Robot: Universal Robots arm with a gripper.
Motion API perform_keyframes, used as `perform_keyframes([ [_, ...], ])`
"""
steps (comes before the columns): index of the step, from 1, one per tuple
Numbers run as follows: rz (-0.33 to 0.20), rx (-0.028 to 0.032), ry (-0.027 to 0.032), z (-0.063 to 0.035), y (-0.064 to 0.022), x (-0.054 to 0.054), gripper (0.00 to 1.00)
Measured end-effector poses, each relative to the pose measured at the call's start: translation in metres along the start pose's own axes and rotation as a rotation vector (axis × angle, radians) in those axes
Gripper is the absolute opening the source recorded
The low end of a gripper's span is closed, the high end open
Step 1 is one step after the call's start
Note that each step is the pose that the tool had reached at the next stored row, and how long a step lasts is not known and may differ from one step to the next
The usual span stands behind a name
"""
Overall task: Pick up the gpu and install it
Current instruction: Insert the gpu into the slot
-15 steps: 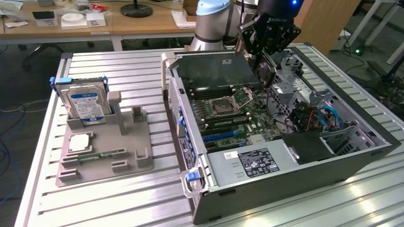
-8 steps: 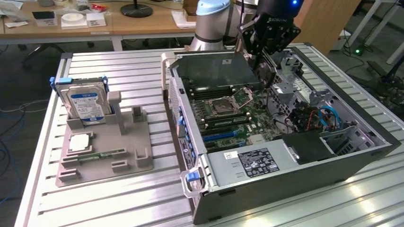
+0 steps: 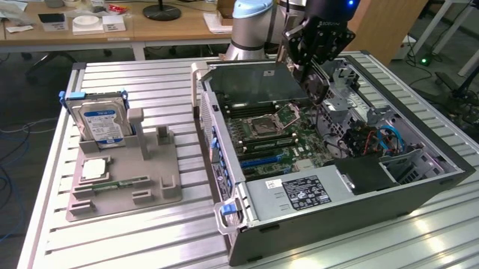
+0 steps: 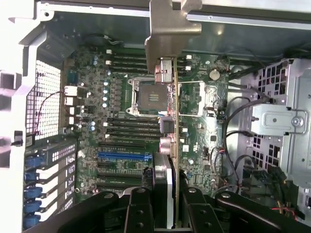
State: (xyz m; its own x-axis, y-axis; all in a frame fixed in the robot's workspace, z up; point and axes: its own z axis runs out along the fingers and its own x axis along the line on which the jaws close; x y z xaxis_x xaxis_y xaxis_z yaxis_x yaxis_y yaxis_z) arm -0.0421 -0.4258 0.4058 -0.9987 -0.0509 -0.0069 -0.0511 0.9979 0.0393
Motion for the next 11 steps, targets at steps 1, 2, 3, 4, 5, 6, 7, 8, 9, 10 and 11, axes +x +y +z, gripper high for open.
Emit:
perform_keyframes([
  [1,-0.01,-0.0001,0.0004,0.0,0.0,0.0,0.28],
  [2,-0.02,-0.0003,0.0008,0.0,0.0,0.0001,0.28],
  [3,-0.031,-0.0003,0.0012,0.0,0.0,0.0001,0.28],
  [4,-0.042,-0.0003,0.0017,0.0,0.0,0.0001,0.28],
  [5,-0.054,-0.0004,0.0022,-0.0001,0.0,0.0001,0.28],
  [6,-0.066,-0.0005,0.0027,-0.0001,0.0,0.0002,0.28],
  [7,-0.079,-0.0005,0.0032,-0.0001,0.0,0.0002,0.28],
  [8,-0.092,-0.0006,0.0037,-0.0001,0.0,0.0003,0.28],
  [9,-0.105,-0.0007,0.0042,-0.0001,0.0,0.0003,0.28],
  [10,-0.118,-0.0008,0.0047,-0.0001,0.0,0.0003,0.28],
  [11,-0.129,-0.0009,0.0051,0.0,0.0,0.0004,0.28],
])
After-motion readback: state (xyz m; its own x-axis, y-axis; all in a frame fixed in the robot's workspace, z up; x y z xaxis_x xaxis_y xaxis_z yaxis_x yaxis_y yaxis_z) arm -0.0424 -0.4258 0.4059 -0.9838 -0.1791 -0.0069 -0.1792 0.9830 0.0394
